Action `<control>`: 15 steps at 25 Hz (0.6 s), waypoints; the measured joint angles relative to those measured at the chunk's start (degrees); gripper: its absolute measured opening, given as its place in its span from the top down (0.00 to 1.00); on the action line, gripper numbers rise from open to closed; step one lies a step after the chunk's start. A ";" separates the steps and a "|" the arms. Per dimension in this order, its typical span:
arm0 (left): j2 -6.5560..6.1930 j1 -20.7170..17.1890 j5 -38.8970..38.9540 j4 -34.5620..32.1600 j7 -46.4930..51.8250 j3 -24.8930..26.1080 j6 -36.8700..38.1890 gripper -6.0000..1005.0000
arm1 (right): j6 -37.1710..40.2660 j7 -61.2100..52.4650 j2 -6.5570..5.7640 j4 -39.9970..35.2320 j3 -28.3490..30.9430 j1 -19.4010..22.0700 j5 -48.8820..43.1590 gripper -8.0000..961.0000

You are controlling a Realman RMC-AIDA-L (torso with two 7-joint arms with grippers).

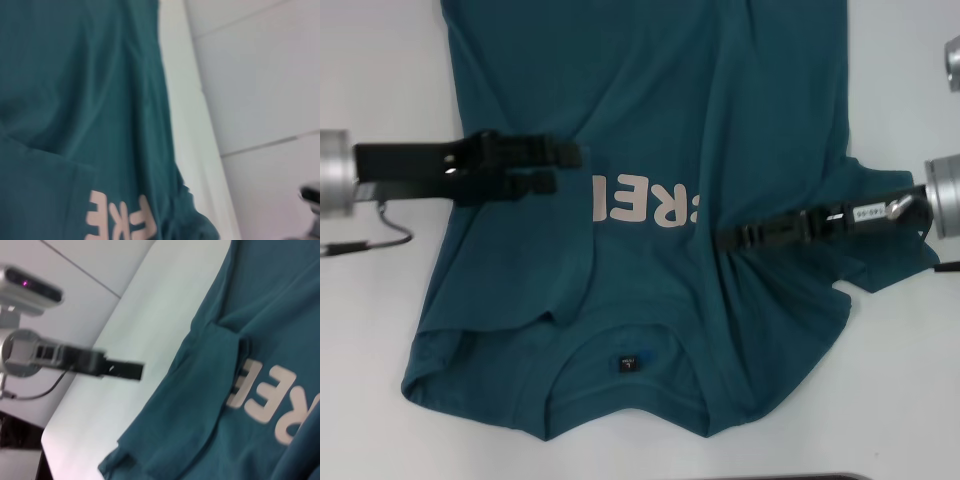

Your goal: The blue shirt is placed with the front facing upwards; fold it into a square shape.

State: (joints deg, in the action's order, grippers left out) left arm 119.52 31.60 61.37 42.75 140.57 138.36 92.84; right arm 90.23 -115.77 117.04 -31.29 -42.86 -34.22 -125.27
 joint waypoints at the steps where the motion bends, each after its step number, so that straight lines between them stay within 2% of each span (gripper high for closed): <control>1: -0.20 -0.40 0.02 0.00 -1.82 0.87 1.41 0.31 | -0.08 0.20 -0.17 -0.26 0.38 0.13 0.34 0.22; 5: -0.46 -2.86 0.03 0.33 -7.21 4.56 5.04 0.31 | -0.29 0.60 -1.04 -0.54 3.79 0.33 2.50 0.22; 10: -0.48 -5.19 0.05 0.33 -8.86 6.70 4.40 0.31 | 0.19 -1.22 -2.28 -0.56 6.59 0.72 3.22 0.22; 12: -0.54 -5.91 0.06 0.24 -9.00 8.31 4.19 0.31 | 0.72 -2.98 -3.57 -0.59 7.33 1.50 3.25 0.22; 15: -1.65 -6.49 0.07 -0.89 -8.33 11.25 4.98 0.31 | 2.71 -5.43 -5.92 -0.63 8.34 2.74 3.29 0.22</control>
State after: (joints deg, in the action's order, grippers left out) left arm 117.88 25.12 61.44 41.86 132.25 149.62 97.82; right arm 92.95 -121.21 111.12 -31.92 -34.52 -31.49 -121.97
